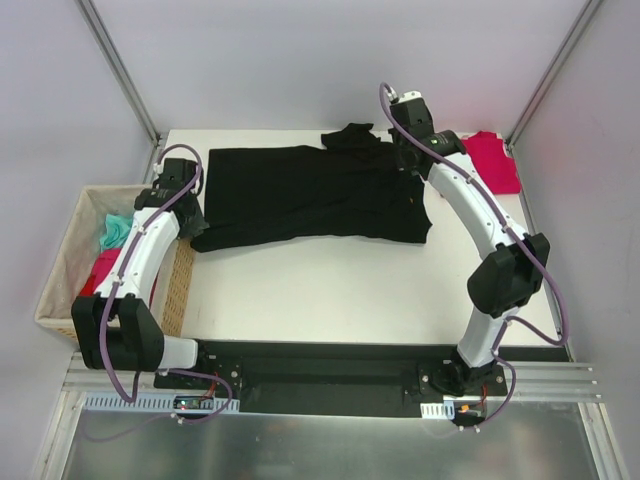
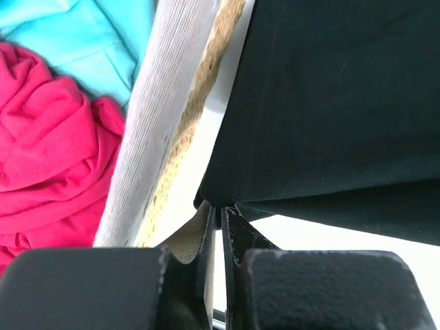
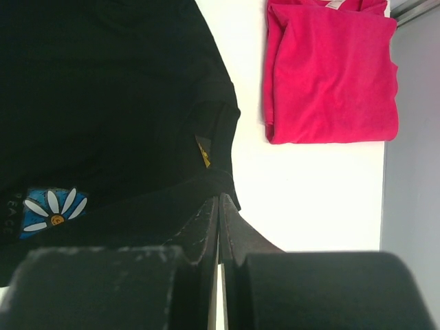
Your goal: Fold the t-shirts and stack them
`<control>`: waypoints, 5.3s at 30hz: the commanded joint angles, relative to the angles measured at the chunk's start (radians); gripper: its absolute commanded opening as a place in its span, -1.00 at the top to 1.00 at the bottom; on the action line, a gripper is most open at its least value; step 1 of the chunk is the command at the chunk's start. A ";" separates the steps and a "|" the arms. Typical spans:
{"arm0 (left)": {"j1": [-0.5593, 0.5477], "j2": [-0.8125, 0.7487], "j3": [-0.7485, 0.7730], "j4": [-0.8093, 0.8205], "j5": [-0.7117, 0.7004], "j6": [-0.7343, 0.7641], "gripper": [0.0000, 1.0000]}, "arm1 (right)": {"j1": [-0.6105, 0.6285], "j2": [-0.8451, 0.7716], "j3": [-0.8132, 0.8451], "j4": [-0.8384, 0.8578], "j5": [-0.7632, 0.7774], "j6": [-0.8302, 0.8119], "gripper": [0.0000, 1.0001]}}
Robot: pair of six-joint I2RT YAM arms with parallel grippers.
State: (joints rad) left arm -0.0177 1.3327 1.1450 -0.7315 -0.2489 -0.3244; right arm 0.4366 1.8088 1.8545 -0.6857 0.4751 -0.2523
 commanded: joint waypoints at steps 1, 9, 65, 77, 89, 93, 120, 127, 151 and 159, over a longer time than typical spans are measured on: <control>0.012 0.043 0.068 -0.009 -0.044 0.005 1.00 | -0.010 0.003 0.028 0.012 -0.007 -0.008 0.99; 0.012 0.060 0.081 -0.019 -0.047 0.005 1.00 | -0.012 -0.023 -0.047 0.034 -0.027 0.010 0.99; 0.050 0.672 0.576 -0.046 -0.013 -0.030 -0.04 | -0.032 0.406 0.281 -0.055 -0.105 0.058 -0.74; 0.021 0.513 0.518 -0.095 0.105 -0.091 -0.80 | 0.014 0.163 -0.027 -0.005 -0.102 0.071 -0.69; -0.030 0.246 0.188 -0.075 0.044 -0.056 -0.83 | 0.094 0.021 -0.342 -0.038 -0.081 0.176 -0.65; -0.030 0.249 0.183 -0.074 0.020 -0.056 -0.83 | 0.080 0.043 -0.383 -0.018 -0.113 0.177 -0.66; -0.050 0.646 0.377 -0.167 0.091 -0.054 -0.98 | -0.015 0.198 -0.178 -0.127 -0.263 0.206 -0.65; -0.051 0.661 0.346 -0.167 0.099 -0.044 -0.98 | -0.015 0.185 -0.196 -0.118 -0.263 0.208 -0.65; -0.074 0.689 0.341 -0.146 0.089 -0.030 -0.96 | -0.062 0.270 -0.224 -0.141 -0.443 0.249 -0.67; -0.074 0.740 0.386 -0.149 0.144 -0.008 -0.93 | -0.108 0.287 -0.247 -0.132 -0.521 0.291 -0.67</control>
State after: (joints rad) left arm -0.0799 2.0373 1.4952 -0.8612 -0.1371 -0.3576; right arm 0.3565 2.1056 1.6123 -0.7937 0.0082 -0.0032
